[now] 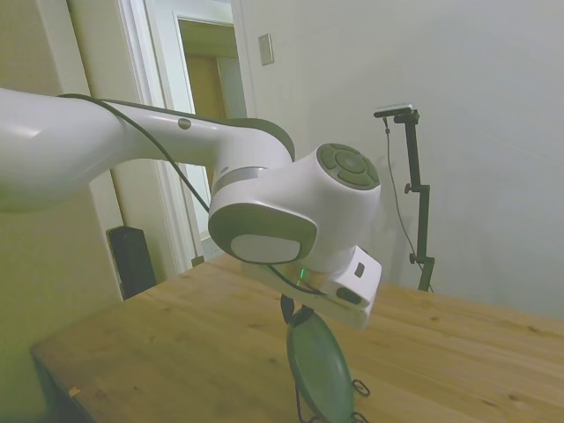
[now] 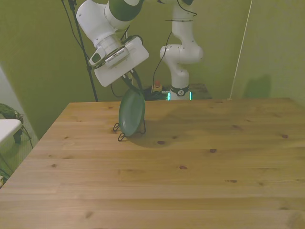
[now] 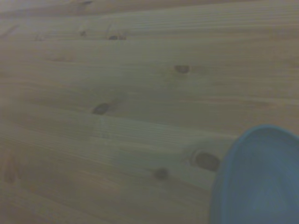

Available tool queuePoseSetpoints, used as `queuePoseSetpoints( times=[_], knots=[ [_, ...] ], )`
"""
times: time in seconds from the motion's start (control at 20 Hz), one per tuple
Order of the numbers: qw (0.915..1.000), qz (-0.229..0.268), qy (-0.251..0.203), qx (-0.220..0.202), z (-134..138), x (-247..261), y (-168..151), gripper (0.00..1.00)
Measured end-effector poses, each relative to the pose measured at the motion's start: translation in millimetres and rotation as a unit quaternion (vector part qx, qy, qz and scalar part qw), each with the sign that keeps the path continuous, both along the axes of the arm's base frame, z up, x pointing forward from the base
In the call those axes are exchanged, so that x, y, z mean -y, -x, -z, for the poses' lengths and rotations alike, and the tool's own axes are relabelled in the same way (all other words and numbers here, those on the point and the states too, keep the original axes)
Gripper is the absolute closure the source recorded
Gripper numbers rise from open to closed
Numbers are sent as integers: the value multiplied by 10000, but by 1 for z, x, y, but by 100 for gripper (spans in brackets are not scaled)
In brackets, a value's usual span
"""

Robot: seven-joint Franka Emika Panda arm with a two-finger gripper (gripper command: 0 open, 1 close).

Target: Unload the plate

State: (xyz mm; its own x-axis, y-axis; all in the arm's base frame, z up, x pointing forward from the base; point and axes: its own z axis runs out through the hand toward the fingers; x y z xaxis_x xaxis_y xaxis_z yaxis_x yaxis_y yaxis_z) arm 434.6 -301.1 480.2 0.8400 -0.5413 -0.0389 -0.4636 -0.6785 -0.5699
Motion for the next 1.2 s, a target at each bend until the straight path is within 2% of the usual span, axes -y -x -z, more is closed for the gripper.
queuePoseSetpoints(
  times=[0.75,1.0,1.2],
  knots=[
    [9999,73,43,133,-14,5,8,100],
    [9994,77,109,307,-34,2,12,100],
    [9984,102,241,503,-64,-3,17,100]
  ],
)
